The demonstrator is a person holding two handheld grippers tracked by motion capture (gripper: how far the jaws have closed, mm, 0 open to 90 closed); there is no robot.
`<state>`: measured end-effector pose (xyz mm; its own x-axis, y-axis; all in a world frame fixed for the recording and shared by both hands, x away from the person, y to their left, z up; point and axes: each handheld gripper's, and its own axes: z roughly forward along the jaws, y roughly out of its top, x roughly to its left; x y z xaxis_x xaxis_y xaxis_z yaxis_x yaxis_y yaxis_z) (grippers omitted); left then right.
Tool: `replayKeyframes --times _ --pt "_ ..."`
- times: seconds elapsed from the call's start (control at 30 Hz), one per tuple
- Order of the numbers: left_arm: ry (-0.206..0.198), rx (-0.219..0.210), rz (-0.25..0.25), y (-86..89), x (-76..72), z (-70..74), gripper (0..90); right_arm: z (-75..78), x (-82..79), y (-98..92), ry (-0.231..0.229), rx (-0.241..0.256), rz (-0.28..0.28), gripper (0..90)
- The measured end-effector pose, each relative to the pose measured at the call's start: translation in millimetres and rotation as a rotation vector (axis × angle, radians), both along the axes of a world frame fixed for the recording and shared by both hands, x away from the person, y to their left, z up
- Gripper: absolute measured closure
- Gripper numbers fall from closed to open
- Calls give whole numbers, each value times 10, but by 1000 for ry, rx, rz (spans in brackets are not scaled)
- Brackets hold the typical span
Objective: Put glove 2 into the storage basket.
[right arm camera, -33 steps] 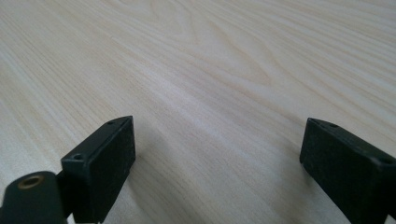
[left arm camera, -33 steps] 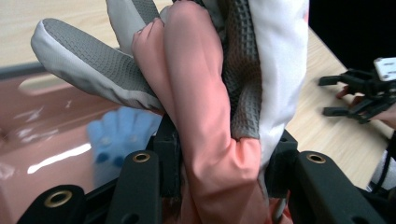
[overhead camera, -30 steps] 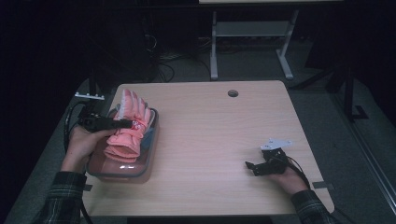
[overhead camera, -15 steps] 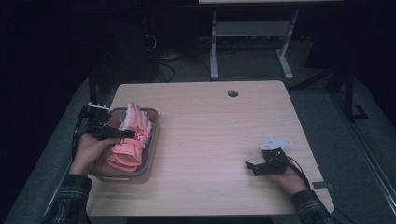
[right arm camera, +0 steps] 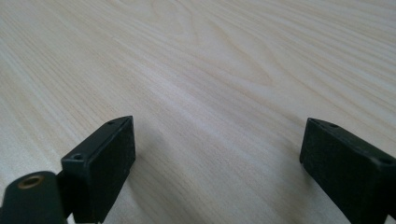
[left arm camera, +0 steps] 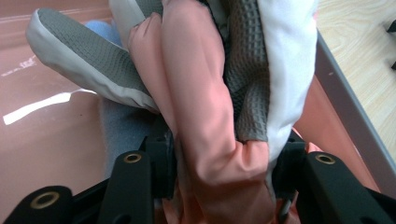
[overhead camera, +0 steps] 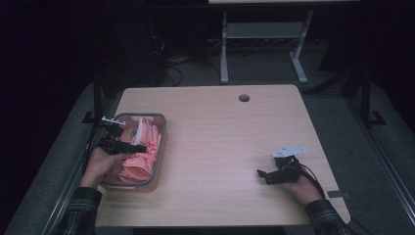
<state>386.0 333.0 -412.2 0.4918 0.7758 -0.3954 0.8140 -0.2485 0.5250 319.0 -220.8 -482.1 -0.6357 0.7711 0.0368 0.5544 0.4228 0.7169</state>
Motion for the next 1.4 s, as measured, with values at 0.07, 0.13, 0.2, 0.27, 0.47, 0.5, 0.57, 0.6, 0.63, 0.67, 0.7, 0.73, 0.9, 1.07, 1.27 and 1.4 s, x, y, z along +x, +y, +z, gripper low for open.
replayKeyframes --times 0.07,0.13,0.2,0.27,0.47,0.5,0.57,0.6,0.63,0.67,0.7,0.73,0.9,1.07,1.27,1.4 --pt "0 -13 4 17 0 -10 493 0 0 1 0 0 0 98" --pt "0 -40 15 31 7 -13 424 0 0 3 1 0 -1 98" --pt "1 -44 9 47 15 0 362 0 0 3 1 0 -1 98" --pt "-9 -44 11 49 17 30 297 0 0 3 1 0 -1 98" --pt "-59 -13 14 66 -17 188 181 0 0 3 0 1 -1 98" --pt "-67 -19 19 69 -27 219 176 0 0 3 0 1 -1 98" --pt "-85 -15 20 78 -45 282 167 0 0 3 1 0 -1 98" --pt "-97 -10 19 90 -53 321 165 0 0 4 1 1 -1 98" --pt "-111 -12 29 98 -68 369 163 0 0 3 0 0 -1 98" --pt "-124 -9 25 108 -77 406 158 1 -1 3 1 0 0 98" --pt "-137 -6 25 115 -90 444 157 0 0 4 1 1 -1 98" --pt "-153 -6 28 120 -106 490 155 0 0 3 0 1 0 98" --pt "-205 -12 17 97 -160 642 149 -1 0 4 0 2 -1 98" --pt "-251 0 -8 4 -168 744 144 0 0 3 1 1 -1 97" --pt "-298 -23 -43 -187 -209 833 144 -1 0 4 0 1 -2 98" --pt "-321 -29 -71 -335 -236 876 144 -1 0 4 0 2 -2 98"
